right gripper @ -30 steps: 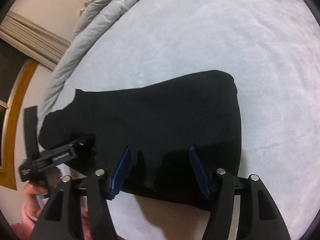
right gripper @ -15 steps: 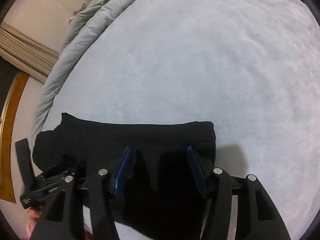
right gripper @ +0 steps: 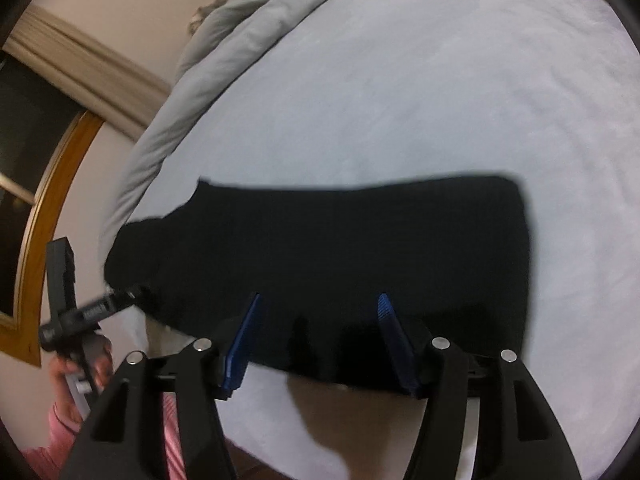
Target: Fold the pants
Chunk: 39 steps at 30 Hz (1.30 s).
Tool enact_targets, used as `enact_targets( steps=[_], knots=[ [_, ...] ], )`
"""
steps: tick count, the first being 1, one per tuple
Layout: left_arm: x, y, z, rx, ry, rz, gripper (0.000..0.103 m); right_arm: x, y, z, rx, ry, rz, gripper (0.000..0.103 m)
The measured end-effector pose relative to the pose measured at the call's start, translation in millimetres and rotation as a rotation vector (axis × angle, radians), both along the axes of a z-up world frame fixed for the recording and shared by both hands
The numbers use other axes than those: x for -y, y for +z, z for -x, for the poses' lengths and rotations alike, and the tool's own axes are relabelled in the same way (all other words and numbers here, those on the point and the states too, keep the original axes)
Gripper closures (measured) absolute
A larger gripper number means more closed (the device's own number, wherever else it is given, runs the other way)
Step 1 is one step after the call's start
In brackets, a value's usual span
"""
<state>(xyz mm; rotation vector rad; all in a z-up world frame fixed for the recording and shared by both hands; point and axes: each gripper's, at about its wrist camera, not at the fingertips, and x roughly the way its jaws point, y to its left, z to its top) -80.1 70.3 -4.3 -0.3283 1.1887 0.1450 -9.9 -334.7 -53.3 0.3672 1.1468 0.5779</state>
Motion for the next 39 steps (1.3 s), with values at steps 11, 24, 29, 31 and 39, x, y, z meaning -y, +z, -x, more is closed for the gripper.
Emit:
enact_targets(
  steps=[11, 24, 29, 31, 39],
  knots=[
    [-150.1, -1.9, 40.8, -0.003, 0.378, 0.093, 0.011, -34.7, -19.1, -1.1, -0.019, 0.063, 0.145, 0.043],
    [-197.4, -24.0, 19.6, 0.123, 0.476, 0.287, 0.034, -39.9, -23.9, 0.5, 0.000, 0.083, 0.204, 0.037],
    [-198.9, -25.0, 17.3, 0.126, 0.500, 0.285, 0.035, -43.3, -24.2, -0.5, 0.000, 0.088, 0.209, 0.035],
    [-201.3, -28.2, 18.4, 0.125, 0.527, 0.309, 0.042, -44.4, -24.0, -0.5, 0.002, 0.092, 0.204, 0.035],
    [-173.6, 4.6, 19.6, 0.222, 0.499, 0.267, 0.089, -35.8, -15.1, -0.3, 0.004, 0.061, 0.158, 0.038]
  ],
)
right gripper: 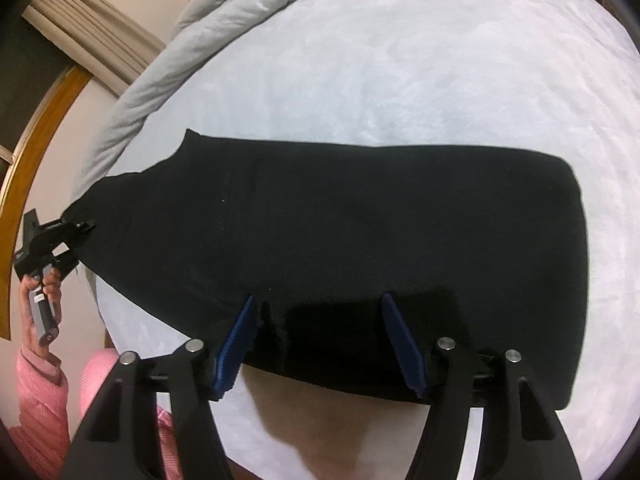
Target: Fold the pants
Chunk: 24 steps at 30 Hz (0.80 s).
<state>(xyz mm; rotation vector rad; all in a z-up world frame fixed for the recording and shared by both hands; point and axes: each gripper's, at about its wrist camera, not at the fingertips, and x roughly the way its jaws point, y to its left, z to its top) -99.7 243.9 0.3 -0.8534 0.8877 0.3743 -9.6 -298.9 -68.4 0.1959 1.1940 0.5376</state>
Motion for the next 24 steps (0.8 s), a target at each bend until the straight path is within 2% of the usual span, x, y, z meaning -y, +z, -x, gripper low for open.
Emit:
enact_targets(
  steps=[3, 5, 9, 14, 18, 24],
  knots=[
    [21.5, 21.2, -1.9, 0.050, -0.035, -0.061, 0.091, 5.6, 6.5, 1.3, 0.024, -0.014, 0.026, 0.038],
    [37.6, 34.6, -3.8, 0.090, -0.083, -0.080, 0.091, 13.5, 10.7, 0.0, 0.024, -0.038, 0.004, 0.038],
    [79.9, 58.7, -12.3, 0.139, -0.195, -0.148, 0.091, 30.5, 15.8, -4.7, 0.015, -0.086, -0.047, 0.038],
    [146.2, 77.8, -26.7, 0.170, -0.368, -0.223, 0.091, 41.3, 15.1, -6.3, 0.017, -0.112, -0.049, 0.038],
    [199.4, 74.5, -37.4, 0.151, -0.488, -0.285, 0.089, 46.3, 10.4, -6.4, 0.007, -0.127, -0.058, 0.038],
    [267.8, 47.4, -51.7, 0.071, -0.631, -0.351, 0.083, 54.1, 1.8, -6.2, -0.014, -0.140, -0.078, 0.038]
  ],
)
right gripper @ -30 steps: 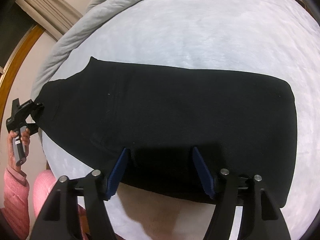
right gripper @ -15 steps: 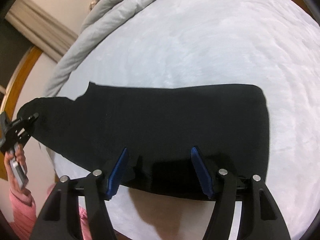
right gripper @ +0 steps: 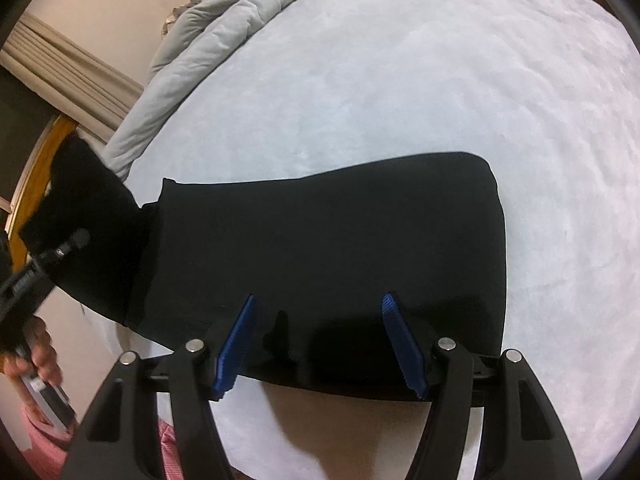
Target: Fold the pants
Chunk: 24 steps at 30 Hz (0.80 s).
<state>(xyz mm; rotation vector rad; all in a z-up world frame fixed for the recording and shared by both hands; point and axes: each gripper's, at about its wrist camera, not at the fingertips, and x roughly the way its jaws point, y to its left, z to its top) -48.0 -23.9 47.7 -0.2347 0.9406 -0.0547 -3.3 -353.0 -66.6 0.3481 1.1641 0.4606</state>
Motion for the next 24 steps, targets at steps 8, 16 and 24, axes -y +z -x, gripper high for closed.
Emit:
enact_targets(
  steps=[8, 16, 24],
  knots=[
    [46.8, -35.0, -5.9, -0.135, -0.184, 0.047, 0.046, 6.5, -5.7, -0.1, -0.013, -0.006, -0.042, 0.038],
    [-32.4, -0.9, 3.3, -0.040, -0.003, 0.101, 0.028, -5.5, 2.7, 2.1, 0.004, 0.021, -0.024, 0.036],
    [-92.2, -42.6, -20.1, -0.224, 0.192, -0.010, 0.028, -71.9, 26.9, 5.3, 0.040, 0.189, -0.026, 0.036]
  ],
)
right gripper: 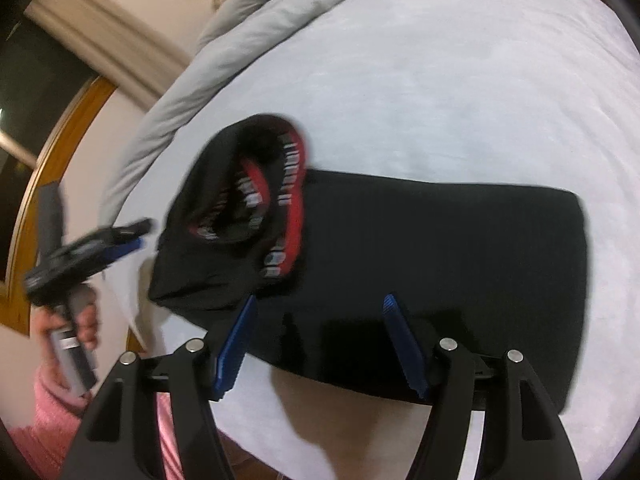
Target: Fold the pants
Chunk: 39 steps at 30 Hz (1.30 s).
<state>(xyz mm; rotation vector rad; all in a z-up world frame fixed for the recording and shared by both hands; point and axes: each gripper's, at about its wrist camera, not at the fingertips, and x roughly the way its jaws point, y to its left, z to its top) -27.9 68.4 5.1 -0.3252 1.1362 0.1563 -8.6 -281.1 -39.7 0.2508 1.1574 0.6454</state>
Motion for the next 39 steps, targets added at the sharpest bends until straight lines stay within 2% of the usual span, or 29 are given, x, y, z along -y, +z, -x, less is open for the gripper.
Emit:
enact_targets(
  steps=[2, 9, 14, 17, 19, 20, 21, 23, 24, 25, 27, 30, 32, 33, 34, 36, 37, 39],
  knots=[
    [1.0, -17.5, -2.9, -0.040, -0.022, 0.002, 0.028, -17.7, 8.5, 3.2, 0.024, 0.038, 0.010, 0.036],
    [-11.9, -29.8, 0.6, -0.023, 0.000, 0.109, 0.024, -76.4, 38.3, 3.2, 0.138, 0.202, 0.009, 0.036],
    [-12.7, -31.7, 1.8, -0.020, -0.021, 0.122, 0.022, -104.3, 25.1, -10.2, 0.123, 0.273, 0.003, 0.036],
    [-14.1, -33.2, -2.9, -0.023, -0.023, 0.114, 0.021, -110.7, 13.0, -17.4, 0.106, 0.275, 0.047, 0.036],
    [-10.9, -33.1, -5.6, -0.028, -0.027, 0.086, 0.018, -110.2, 5.3, -21.3, 0.088, 0.269, 0.059, 0.043],
    [-10.3, -31.7, -5.3, -0.029, -0.029, 0.079, 0.018, -111.0, 0.2, -24.0, 0.083, 0.268, 0.079, 0.053],
    [-8.5, -32.1, -7.3, -0.030, -0.030, 0.076, 0.018, -111.5, -2.9, -25.5, 0.086, 0.268, 0.097, 0.058],
    [-7.4, -32.0, -10.1, -0.033, -0.029, 0.076, 0.018, -110.2, -6.5, -28.0, 0.085, 0.275, 0.103, 0.083],
    [-6.5, -31.4, -10.6, -0.034, -0.028, 0.076, 0.018, -109.3, -8.4, -29.6, 0.055, 0.288, 0.076, 0.098],
    [-6.0, -31.3, -11.7, -0.035, -0.027, 0.075, 0.018, -106.5, -8.6, -30.4, 0.036, 0.286, 0.049, 0.098],
    [-5.8, -31.2, -12.9, -0.034, -0.029, 0.074, 0.018, -101.8, -3.4, -27.7, 0.056, 0.290, 0.048, 0.099],
    [-5.4, -27.6, -11.4, -0.021, -0.033, 0.076, 0.017, -74.4, 14.2, -24.9, 0.031, 0.247, -0.071, 0.099],
    [-5.6, -26.6, -4.4, -0.002, -0.040, 0.082, 0.013, -52.1, 25.8, -22.8, 0.012, 0.212, -0.160, 0.099],
    [-3.0, -25.6, -3.3, 0.006, -0.046, 0.082, 0.012, -44.0, 26.3, -21.0, -0.001, 0.196, -0.160, 0.099],
    [0.1, -25.3, -3.2, 0.007, -0.057, 0.073, 0.012, -38.3, 20.5, -20.1, -0.021, 0.172, -0.115, 0.099],
    [12.0, -31.0, -6.5, -0.016, -0.091, 0.030, 0.012, -38.2, -2.5, -23.1, -0.081, 0.151, -0.042, 0.099],
    [18.8, -36.0, -8.5, -0.033, -0.100, -0.008, 0.012, -39.1, -17.6, -25.8, -0.127, 0.141, -0.036, 0.098],
    [24.2, -40.7, -9.5, -0.037, -0.111, -0.032, 0.012, -38.7, -23.7, -28.7, -0.131, 0.139, -0.079, 0.096]
  ],
)
